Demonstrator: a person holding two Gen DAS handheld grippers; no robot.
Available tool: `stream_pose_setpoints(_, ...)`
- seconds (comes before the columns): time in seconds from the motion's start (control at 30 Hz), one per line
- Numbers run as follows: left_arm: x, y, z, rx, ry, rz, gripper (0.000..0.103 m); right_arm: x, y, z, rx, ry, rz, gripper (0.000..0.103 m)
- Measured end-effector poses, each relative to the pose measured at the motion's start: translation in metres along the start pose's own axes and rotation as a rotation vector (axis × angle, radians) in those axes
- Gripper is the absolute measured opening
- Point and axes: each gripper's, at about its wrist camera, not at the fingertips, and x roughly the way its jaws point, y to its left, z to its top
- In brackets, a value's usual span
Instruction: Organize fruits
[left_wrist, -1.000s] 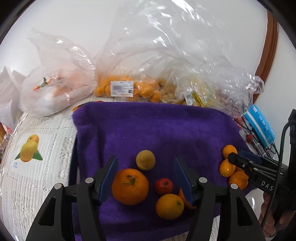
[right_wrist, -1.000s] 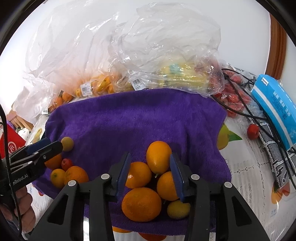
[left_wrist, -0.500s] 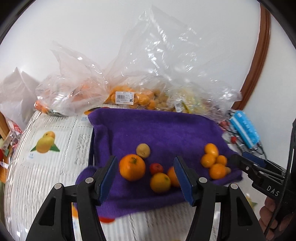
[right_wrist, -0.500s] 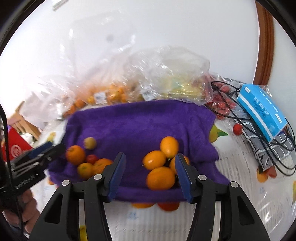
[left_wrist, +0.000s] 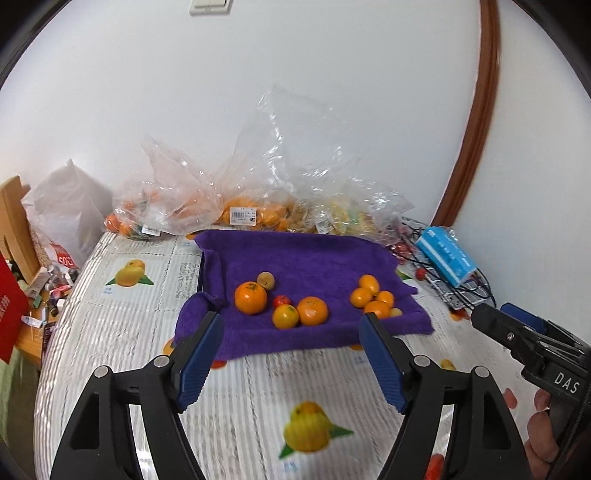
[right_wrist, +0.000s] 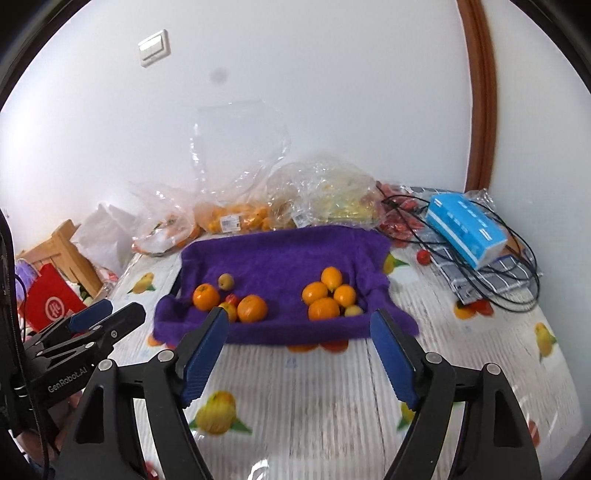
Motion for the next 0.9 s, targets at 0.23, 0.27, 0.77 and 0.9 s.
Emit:
stream_pose_setpoints(0.23, -0.040, -0.023, -0.019, 0.034, -0.040, 0.000, 0.086, -0.048, -0.011, -0.022, 0.045, -0.041, 0.000, 0.080)
stream_pose_setpoints(0.27, -0.046, -0.025, -0.021, 0.037, -0.047, 0.003, 0.087, -0.053, -0.012, -0.025, 0.043, -0.048, -0.008, 0.084)
stream_pose_setpoints(0.77, -0.086, -0.032, -0.033, 0.069, -0.085, 0.047, 0.096, -0.098, -0.013, -0.054, 0.028, -0.092, -0.033, 0.101)
stream_pose_setpoints(0.9, -0.091, -0.031, -0.033, 0.065, -0.098, 0.055, 0.096, -0.102, -0.008, -0.054, 0.023, -0.100, -0.037, 0.101)
